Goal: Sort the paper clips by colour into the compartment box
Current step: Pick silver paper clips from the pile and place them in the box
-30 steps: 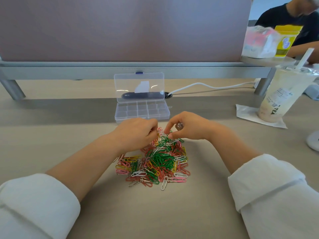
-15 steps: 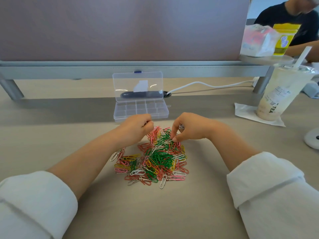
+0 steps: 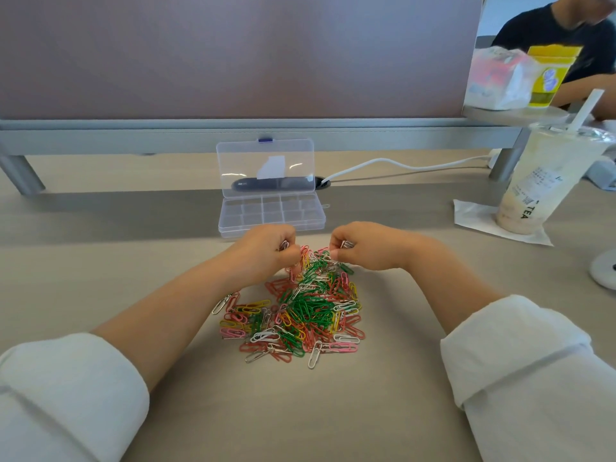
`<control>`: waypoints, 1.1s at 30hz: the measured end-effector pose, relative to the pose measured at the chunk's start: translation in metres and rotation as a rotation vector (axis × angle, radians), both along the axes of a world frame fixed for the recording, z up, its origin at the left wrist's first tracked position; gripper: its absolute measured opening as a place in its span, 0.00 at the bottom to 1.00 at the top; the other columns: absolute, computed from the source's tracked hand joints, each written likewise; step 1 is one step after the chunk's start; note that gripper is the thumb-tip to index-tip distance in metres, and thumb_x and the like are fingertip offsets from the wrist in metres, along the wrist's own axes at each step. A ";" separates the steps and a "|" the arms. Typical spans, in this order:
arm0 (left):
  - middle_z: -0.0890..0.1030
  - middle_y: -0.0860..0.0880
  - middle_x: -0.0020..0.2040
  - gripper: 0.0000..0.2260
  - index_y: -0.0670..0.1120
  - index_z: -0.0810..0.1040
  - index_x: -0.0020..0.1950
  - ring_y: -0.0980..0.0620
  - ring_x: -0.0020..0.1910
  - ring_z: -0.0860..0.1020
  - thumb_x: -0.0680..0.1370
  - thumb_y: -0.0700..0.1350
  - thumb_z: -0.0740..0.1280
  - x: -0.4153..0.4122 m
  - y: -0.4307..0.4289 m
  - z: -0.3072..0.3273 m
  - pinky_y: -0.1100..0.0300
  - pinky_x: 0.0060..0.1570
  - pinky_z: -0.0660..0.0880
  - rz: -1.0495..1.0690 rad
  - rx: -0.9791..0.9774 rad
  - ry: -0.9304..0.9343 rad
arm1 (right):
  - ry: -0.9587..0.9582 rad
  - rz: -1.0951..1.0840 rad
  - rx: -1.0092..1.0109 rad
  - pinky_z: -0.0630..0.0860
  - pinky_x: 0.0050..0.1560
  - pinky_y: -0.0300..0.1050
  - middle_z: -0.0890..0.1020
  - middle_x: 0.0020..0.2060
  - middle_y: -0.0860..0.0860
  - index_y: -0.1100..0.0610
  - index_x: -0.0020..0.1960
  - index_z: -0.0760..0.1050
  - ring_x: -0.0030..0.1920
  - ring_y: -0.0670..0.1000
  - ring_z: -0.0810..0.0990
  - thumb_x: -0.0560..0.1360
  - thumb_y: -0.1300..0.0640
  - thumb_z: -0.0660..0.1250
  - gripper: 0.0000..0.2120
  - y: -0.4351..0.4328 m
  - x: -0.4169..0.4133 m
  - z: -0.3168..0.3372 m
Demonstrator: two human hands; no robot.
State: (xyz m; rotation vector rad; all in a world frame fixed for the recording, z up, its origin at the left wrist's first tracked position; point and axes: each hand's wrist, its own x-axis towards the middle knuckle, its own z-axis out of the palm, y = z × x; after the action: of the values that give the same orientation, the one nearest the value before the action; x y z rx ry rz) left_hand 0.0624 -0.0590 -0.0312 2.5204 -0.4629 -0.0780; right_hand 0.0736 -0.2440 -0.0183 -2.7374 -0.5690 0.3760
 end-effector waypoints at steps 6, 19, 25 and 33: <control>0.76 0.51 0.34 0.08 0.47 0.66 0.41 0.56 0.30 0.69 0.80 0.45 0.58 0.003 -0.001 0.000 0.62 0.30 0.64 -0.033 0.018 -0.003 | 0.041 -0.027 0.050 0.65 0.35 0.34 0.70 0.35 0.44 0.55 0.52 0.67 0.43 0.49 0.70 0.81 0.56 0.54 0.05 0.000 0.002 -0.003; 0.73 0.54 0.35 0.12 0.47 0.73 0.52 0.59 0.32 0.69 0.82 0.41 0.50 0.024 -0.008 -0.005 0.70 0.29 0.66 -0.095 0.063 0.068 | -0.049 -0.173 0.250 0.64 0.36 0.38 0.69 0.34 0.43 0.55 0.44 0.69 0.38 0.47 0.69 0.81 0.57 0.53 0.10 -0.001 0.016 -0.013; 0.69 0.53 0.34 0.16 0.51 0.68 0.36 0.58 0.34 0.67 0.82 0.47 0.50 0.031 -0.018 0.001 0.64 0.35 0.63 -0.084 0.058 -0.001 | -0.080 -0.222 0.136 0.72 0.46 0.45 0.77 0.38 0.53 0.57 0.38 0.73 0.44 0.52 0.77 0.74 0.45 0.65 0.15 -0.006 0.019 -0.017; 0.70 0.51 0.33 0.19 0.46 0.67 0.35 0.51 0.36 0.69 0.82 0.50 0.49 0.035 -0.018 0.001 0.60 0.35 0.63 -0.100 0.216 -0.058 | -0.023 -0.209 0.056 0.70 0.52 0.43 0.80 0.53 0.53 0.58 0.49 0.80 0.57 0.52 0.77 0.73 0.51 0.70 0.11 -0.004 0.015 -0.014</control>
State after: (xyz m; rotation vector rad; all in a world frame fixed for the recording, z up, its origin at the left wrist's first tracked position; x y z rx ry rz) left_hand 0.0974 -0.0772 -0.0307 2.7159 -0.6342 -0.0973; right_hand 0.0888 -0.2483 -0.0323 -2.7159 -0.2902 0.2732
